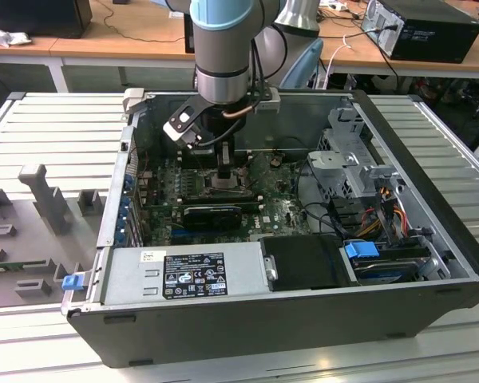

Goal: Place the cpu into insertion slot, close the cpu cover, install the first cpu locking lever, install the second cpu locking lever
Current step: 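Place the cpu into insertion slot, then close the cpu cover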

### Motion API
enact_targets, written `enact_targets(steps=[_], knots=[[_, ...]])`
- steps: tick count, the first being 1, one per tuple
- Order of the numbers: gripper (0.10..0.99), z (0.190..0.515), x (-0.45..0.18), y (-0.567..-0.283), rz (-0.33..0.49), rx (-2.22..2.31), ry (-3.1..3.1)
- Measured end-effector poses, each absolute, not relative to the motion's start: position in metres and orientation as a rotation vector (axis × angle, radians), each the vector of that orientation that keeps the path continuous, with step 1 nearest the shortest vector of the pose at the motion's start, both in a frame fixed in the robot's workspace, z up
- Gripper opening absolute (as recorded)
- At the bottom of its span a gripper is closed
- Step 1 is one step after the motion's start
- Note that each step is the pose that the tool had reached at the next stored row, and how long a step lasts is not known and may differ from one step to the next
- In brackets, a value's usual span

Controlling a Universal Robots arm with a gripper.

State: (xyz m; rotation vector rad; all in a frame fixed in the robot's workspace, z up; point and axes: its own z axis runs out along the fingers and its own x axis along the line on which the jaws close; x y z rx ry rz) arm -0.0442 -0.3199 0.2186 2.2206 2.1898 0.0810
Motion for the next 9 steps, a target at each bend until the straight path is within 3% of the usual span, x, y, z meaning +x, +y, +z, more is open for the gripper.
enact_targets(steps=[9], knots=[[0.106, 0.2262, -0.0356, -0.3205, 0.076, 2.220, 2.189]])
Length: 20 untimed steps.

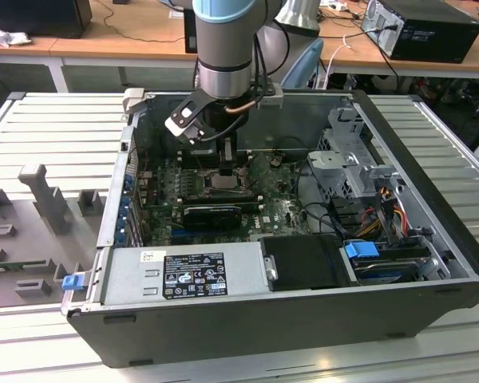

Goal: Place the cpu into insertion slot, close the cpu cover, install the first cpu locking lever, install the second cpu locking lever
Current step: 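Close the cpu cover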

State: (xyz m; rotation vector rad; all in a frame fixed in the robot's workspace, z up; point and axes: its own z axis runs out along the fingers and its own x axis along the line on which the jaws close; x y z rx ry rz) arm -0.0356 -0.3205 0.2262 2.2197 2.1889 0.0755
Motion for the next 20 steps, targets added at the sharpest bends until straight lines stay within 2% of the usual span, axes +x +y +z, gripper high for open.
enact_targets(steps=[8, 10, 12, 20], knots=[[0.106, 0.232, -0.027, -0.320, 0.069, 2.223, 2.192], [0.106, 0.254, -0.027, -0.320, 0.068, 2.223, 2.192], [0.106, 0.262, -0.026, -0.320, 0.066, 2.224, 2.193], [0.106, 0.263, 0.011, -0.320, 0.055, 2.227, 2.200]])
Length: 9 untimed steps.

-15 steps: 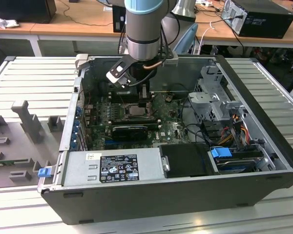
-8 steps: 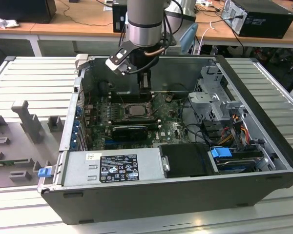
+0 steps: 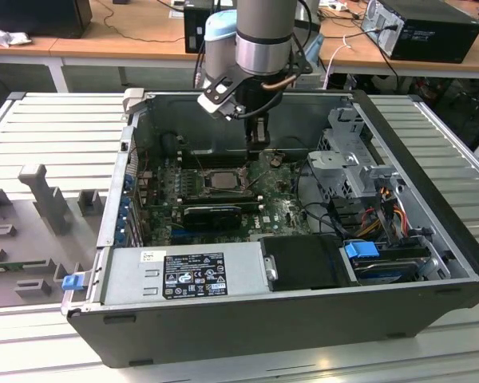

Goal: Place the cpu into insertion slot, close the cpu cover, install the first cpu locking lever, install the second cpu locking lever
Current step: 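Close the cpu cover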

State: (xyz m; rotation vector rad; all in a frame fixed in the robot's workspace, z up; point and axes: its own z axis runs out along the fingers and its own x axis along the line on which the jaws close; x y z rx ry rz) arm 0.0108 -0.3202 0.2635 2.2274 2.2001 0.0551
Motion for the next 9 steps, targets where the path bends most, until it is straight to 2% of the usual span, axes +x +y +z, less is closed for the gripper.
enact_targets(steps=[9], knots=[[0.106, 0.263, 0.037, -0.320, 0.054, 2.222, 2.207]])
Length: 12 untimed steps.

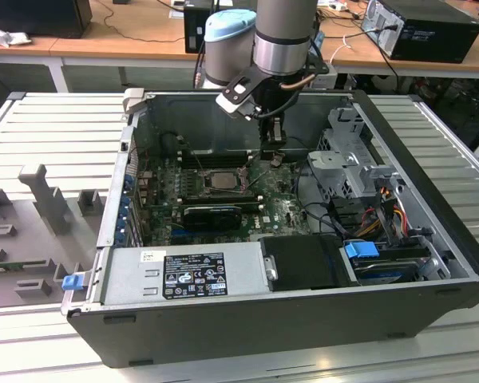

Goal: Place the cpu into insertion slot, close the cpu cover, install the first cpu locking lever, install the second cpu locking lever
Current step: 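Close the cpu cover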

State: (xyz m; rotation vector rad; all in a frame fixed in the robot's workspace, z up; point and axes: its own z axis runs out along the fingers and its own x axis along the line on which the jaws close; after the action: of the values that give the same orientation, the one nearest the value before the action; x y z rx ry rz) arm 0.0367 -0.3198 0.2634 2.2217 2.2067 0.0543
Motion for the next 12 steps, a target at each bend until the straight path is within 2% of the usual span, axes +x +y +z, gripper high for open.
enact_targets(steps=[12], knots=[[0.106, 0.248, 0.058, -0.319, 0.052, 2.207, 2.224]])
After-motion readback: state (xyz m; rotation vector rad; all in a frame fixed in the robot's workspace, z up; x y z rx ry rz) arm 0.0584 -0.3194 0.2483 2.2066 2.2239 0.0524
